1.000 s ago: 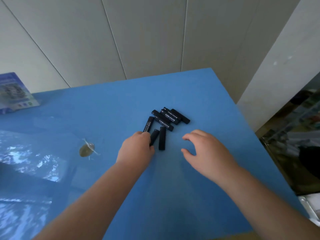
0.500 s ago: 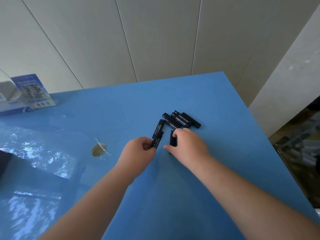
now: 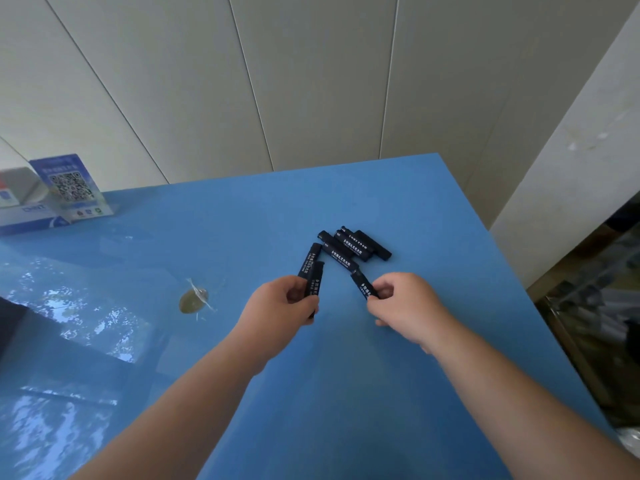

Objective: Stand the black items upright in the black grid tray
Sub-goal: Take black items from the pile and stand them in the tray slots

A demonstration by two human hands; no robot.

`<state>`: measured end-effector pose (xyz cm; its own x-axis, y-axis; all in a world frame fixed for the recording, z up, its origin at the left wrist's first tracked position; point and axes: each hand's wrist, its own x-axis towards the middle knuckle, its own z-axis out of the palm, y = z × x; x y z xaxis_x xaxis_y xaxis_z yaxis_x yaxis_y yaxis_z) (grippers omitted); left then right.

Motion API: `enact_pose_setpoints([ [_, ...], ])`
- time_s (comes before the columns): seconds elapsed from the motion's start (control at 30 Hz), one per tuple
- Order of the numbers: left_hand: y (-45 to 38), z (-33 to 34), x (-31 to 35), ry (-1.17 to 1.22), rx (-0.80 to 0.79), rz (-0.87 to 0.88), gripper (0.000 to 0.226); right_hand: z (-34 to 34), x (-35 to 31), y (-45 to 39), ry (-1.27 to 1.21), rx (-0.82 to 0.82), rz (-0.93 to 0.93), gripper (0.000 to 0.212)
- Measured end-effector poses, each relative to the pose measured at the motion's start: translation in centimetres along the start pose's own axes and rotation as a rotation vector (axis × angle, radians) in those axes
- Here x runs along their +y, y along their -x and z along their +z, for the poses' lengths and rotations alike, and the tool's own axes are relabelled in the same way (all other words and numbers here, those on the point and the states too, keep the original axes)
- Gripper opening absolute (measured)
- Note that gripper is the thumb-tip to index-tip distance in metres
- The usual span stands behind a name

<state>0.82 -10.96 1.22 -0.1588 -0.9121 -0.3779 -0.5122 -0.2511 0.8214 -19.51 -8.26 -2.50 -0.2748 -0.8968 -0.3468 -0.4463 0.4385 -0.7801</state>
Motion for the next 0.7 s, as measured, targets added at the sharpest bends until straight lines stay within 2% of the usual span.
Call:
enact_pose_setpoints([
  [0.1,0.4,0.5,0.3,0.116,0.004,-0.018,0.007,-0.7,0.5,0.9,-0.367,-0.010,0.077,0.008],
  [0.2,0.8,0.7,0.1,0.262,0.073,-0.008,0.010,-1.0,0.7,1.5,-0.464,-0.034,0.073,0.007],
  [0.37,1.9,-0.8,-0.9,0.474,0.195,-0.005,0.018,-0.5,-0.7,1.7,-0.464,-0.118,0.001,0.006],
  [0.47,3.3,-2.9,-2.0,0.546,0.251,-0.010,0.015,0.7,-2.7,2.1,-0.418,-0.186,-0.061,0.006],
  [0.7,7.7,-8.9,-6.4,0.688,0.408,-0.021,0.010,6.9,-8.5,5.2,-0.287,-0.461,-0.235,0.011],
])
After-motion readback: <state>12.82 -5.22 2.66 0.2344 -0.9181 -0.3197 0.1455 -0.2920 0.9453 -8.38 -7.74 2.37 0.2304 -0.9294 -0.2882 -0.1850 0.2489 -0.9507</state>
